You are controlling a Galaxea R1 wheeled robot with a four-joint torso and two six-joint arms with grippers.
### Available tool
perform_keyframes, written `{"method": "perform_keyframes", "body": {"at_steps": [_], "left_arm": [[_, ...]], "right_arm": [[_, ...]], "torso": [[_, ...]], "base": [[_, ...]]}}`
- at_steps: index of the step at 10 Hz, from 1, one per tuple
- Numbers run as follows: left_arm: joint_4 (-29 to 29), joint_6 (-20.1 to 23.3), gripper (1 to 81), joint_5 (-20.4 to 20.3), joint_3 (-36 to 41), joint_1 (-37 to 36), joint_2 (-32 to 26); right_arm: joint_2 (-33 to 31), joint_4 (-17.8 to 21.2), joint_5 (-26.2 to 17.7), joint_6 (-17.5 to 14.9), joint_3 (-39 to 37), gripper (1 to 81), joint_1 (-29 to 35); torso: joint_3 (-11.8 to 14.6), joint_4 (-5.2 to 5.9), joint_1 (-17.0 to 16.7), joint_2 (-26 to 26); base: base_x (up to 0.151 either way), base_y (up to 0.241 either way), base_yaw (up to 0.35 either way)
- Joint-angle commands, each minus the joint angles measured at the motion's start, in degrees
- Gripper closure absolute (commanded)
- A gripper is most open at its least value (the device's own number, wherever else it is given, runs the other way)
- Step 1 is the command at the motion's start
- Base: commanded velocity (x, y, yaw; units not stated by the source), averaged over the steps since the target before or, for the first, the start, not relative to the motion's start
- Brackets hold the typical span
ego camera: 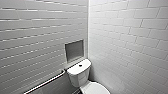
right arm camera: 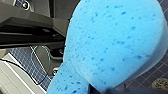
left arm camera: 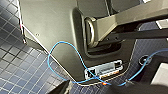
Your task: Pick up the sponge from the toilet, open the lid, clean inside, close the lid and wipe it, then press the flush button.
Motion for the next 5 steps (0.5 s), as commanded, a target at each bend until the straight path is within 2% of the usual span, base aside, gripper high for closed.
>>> {"method": "perform_keyframes", "body": {"at_steps": [1, 2, 3, 4, 5], "left_arm": [[-0.6, 0.5, 1.0, 4.9, -1.1, -2.4, 0.6], [-0.6, 0.5, 1.0, 4.9, -1.4, -2.5, 1.0], [-0.6, 0.5, 1.0, 4.8, -1.4, -2.4, 1.1], [-0.6, 0.4, 1.0, 4.8, -1.4, -2.5, 1.1], [-0.6, 0.5, 1.0, 4.8, -1.4, -2.5, 1.1]], "right_arm": [[2.7, -0.6, -7.7, -0.3, -5.0, 81.1, 1.6], [4.2, -0.2, -8.7, -3.1, -7.9, 81.1, 2.7], [4.4, 2.0, -10.3, -9.9, -8.8, 81.1, 3.1], [4.3, 8.6, -9.8, -16.5, -8.5, 81.1, 3.2], [4.4, 17.0, -9.6, -25.7, -8.5, 81.1, 3.7]], "torso": [[0.0, 0.00, 0.0, 0.0], [0.0, 0.00, 0.0, 0.0], [0.0, 0.00, 0.0, 0.0], [0.0, 0.00, 0.0, 0.0], [0.0, 0.00, 0.0, 0.0]], "base": [[0.000, 0.000, 0.000], [0.000, 0.000, 0.000], [0.000, 0.000, 0.000], [0.000, 0.000, 0.000], [0.000, 0.000, 0.000]]}}
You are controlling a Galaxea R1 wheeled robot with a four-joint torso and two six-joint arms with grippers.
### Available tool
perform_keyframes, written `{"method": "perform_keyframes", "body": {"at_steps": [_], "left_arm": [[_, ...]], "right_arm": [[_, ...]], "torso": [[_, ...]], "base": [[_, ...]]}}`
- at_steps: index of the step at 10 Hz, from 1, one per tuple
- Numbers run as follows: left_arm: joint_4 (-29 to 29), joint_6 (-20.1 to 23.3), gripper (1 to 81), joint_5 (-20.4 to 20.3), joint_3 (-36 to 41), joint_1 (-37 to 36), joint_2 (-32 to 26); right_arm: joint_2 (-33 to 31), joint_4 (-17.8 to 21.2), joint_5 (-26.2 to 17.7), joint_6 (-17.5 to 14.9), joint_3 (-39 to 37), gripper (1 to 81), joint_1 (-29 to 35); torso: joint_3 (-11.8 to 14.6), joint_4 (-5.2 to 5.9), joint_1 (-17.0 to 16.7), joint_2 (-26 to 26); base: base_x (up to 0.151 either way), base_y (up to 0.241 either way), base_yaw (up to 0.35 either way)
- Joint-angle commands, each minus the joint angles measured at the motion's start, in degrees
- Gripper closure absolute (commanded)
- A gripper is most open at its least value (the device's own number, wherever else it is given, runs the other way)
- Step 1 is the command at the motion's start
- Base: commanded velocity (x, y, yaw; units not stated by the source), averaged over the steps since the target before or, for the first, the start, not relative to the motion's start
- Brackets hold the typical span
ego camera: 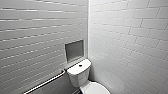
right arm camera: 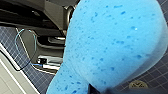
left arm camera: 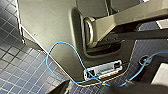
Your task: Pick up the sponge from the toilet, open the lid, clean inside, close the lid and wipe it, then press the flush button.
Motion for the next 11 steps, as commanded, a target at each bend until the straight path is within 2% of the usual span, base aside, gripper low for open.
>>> {"method": "perform_keyframes", "body": {"at_steps": [1, 2, 3, 5, 7, 8, 9, 10, 11], "left_arm": [[-0.6, 0.5, 1.0, 4.8, -0.1, -2.5, 0.0], [-0.5, 0.5, 1.0, 4.0, -0.1, -2.5, 0.0], [-0.5, 0.5, 1.0, 3.8, -0.1, -2.5, 0.0], [-0.4, 0.5, 1.0, 3.7, -0.1, -2.5, 0.2], [-0.1, 0.5, 1.0, 3.7, -0.1, -2.5, 0.2], [-0.1, 0.5, 1.0, 3.6, -0.1, -2.5, 0.3], [-0.1, 0.5, 1.0, 3.6, -0.1, -2.4, 0.3], [-0.1, 0.5, 1.0, 3.1, -0.1, -2.5, 0.3], [0.0, 0.5, 1.0, 2.6, -0.1, -2.5, 0.3]], "right_arm": [[0.3, 14.6, -3.4, -12.6, 0.3, 81.1, 2.7], [0.3, 15.1, -3.6, -12.7, 0.0, 81.1, 3.3], [0.7, 14.8, -4.3, -12.9, 0.0, 81.1, 3.9], [1.4, 14.8, -4.2, -12.8, -1.1, 81.1, 4.0], [1.4, 14.9, -4.0, -12.7, -1.6, 81.1, 4.1], [1.3, 14.9, -3.8, -12.7, -1.7, 81.1, 4.1], [1.3, 14.9, -3.6, -12.7, -1.9, 81.1, 4.1], [1.3, 14.9, -3.6, -12.7, -1.9, 81.1, 4.1], [1.3, 14.9, -3.6, -12.7, -1.9, 81.1, 4.1]], "torso": [[0.0, 0.00, 0.0, 0.0], [0.0, 0.00, 0.0, 0.0], [0.0, 0.00, -2.9, 5.8], [0.0, 0.00, -2.9, 7.5], [0.0, 0.00, -2.9, 11.6], [0.0, 0.00, -1.8, 8.1], [0.0, 0.00, -1.9, 10.1], [4.3, 0.00, -1.9, 11.0], [5.9, 0.00, -2.0, 11.5]], "base": [[0.000, 0.000, 0.000], [0.000, 0.000, 0.000], [0.000, 0.000, 0.000], [0.000, 0.000, 0.000], [0.000, 0.000, 0.000], [0.000, 0.000, 0.000], [0.000, 0.000, 0.000], [0.000, 0.000, 0.000], [0.000, 0.000, 0.000]]}}
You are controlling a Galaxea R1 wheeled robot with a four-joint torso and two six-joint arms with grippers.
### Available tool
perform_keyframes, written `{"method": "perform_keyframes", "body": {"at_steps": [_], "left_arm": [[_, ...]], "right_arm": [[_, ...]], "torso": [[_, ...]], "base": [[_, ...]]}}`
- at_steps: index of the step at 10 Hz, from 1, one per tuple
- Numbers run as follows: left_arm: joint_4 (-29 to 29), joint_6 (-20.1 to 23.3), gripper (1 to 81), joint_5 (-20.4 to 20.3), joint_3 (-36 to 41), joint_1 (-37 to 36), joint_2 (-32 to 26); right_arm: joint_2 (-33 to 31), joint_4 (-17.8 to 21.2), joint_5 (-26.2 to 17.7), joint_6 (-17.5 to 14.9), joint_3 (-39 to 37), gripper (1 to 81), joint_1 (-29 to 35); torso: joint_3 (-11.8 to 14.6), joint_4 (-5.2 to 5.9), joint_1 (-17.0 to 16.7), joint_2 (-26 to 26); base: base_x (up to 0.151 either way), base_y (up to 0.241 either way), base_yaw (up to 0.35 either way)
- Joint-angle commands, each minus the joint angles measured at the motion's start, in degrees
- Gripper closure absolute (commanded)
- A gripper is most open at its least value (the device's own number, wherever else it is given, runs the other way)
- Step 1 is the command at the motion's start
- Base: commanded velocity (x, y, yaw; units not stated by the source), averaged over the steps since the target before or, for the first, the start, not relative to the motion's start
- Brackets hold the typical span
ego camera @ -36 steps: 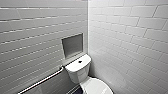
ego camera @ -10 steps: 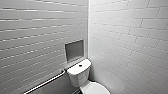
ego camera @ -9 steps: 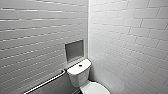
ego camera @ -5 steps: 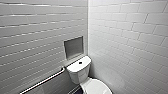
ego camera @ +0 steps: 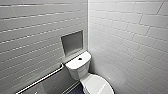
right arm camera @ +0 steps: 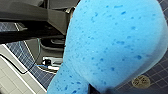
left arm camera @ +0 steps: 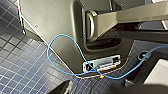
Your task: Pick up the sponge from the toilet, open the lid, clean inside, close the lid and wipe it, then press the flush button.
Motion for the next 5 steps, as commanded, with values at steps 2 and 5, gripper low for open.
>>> {"method": "perform_keyframes", "body": {"at_steps": [2, 5], "left_arm": [[0.1, 0.5, 1.0, 4.4, 0.0, -1.1, 0.0], [-0.2, 0.5, 1.0, 4.4, 0.0, -1.3, -0.3]], "right_arm": [[-0.1, 1.0, -4.2, -0.2, 0.0, 81.1, 0.1], [-0.3, 1.2, -5.0, -0.1, 0.7, 81.1, 0.7]], "torso": [[6.9, 0.00, 0.0, 0.1], [7.1, 0.00, -0.1, 0.1]], "base": [[0.000, 0.000, 0.000], [0.000, 0.000, 0.000]]}}
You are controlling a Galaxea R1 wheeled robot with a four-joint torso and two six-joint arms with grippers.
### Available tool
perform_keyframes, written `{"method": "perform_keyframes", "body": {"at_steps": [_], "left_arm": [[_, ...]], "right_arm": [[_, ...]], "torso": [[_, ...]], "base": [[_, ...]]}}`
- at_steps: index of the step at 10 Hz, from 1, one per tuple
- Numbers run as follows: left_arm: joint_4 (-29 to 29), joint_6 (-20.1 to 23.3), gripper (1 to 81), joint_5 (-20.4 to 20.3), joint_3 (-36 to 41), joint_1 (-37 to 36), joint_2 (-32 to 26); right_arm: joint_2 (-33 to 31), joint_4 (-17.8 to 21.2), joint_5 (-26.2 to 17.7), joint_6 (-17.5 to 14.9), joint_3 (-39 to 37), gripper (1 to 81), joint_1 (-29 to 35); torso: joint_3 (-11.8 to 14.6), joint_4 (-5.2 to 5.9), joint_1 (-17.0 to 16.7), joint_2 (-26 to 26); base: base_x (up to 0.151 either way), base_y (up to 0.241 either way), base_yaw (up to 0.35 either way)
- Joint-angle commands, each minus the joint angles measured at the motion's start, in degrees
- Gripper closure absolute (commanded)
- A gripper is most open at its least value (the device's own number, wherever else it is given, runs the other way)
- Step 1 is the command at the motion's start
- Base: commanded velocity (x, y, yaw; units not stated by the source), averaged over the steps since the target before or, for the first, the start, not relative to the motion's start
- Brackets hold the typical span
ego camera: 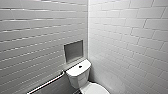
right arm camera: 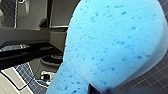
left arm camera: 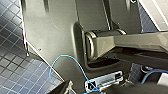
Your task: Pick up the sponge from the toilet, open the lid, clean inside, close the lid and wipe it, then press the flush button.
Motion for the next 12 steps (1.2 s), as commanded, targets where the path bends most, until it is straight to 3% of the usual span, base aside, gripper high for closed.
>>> {"method": "perform_keyframes", "body": {"at_steps": [1, 6, 10, 12], "left_arm": [[-0.7, 0.5, 1.0, 4.9, 0.1, -2.1, -0.9], [-1.3, 0.0, 1.0, 5.0, 4.2, -2.5, -4.5], [-11.8, -0.1, 1.0, 5.5, 3.9, -2.2, -6.1], [-12.6, 0.5, 1.0, 5.1, 3.2, -2.4, -6.8]], "right_arm": [[-0.6, 0.6, -4.6, -0.2, 2.6, 81.1, 1.7], [-13.9, 0.3, -0.7, -0.3, 29.2, 81.1, 1.8], [-14.6, 0.8, -0.7, -0.2, 30.9, 81.1, 2.0], [-14.6, 1.0, -0.8, -0.2, 30.5, 81.1, 2.0]], "torso": [[0.0, 0.00, 0.0, 0.0], [0.4, 0.00, 0.0, 0.0], [0.4, 0.00, 0.0, 0.0], [0.4, 0.00, 0.0, 0.0]], "base": [[0.000, 0.000, 0.000], [0.000, 0.000, 0.000], [0.000, 0.000, 0.000], [0.000, 0.000, 0.000]]}}
